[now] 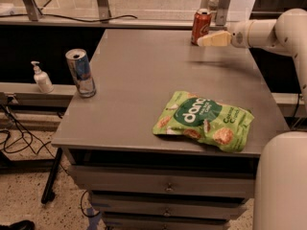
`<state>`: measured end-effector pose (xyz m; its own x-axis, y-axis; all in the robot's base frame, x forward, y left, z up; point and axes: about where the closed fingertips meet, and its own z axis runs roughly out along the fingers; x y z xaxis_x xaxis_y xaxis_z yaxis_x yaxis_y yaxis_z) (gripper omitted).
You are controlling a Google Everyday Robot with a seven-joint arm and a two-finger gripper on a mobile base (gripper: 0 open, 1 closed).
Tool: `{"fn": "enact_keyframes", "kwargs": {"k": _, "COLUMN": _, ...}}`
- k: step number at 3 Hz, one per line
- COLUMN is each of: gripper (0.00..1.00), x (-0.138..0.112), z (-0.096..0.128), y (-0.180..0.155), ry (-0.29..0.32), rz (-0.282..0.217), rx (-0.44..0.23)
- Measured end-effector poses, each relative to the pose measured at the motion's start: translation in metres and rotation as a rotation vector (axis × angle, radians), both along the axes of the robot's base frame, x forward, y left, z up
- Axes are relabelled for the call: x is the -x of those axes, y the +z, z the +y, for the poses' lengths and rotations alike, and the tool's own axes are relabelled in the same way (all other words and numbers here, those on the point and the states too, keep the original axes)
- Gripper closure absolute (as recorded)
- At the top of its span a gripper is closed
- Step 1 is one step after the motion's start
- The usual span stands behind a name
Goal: Knock coke can over
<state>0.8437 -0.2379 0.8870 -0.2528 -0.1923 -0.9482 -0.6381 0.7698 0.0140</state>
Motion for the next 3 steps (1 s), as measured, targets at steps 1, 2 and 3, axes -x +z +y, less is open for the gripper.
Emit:
{"fn": "enact_keyframes", "kwargs": {"k": 1, "gripper": 0.00, "x": -0.016, "z": 0.017, "y": 0.011, "ry": -0.008, "rz": -0.002, "rx": -0.004}}
{"fn": "enact_keyframes", "kwargs": {"k": 2, "gripper": 0.00, "x": -0.024, "z": 0.021, "y": 0.019, "ry": -0.044, "rz": -0.021, "rx": 0.082}}
{"fn": "enact_keyframes", "kwargs": {"k": 3, "gripper": 0.00, "x": -0.027, "z": 0.022, "y": 0.013, "ry": -0.090, "rz": -0.024, "rx": 0.125}}
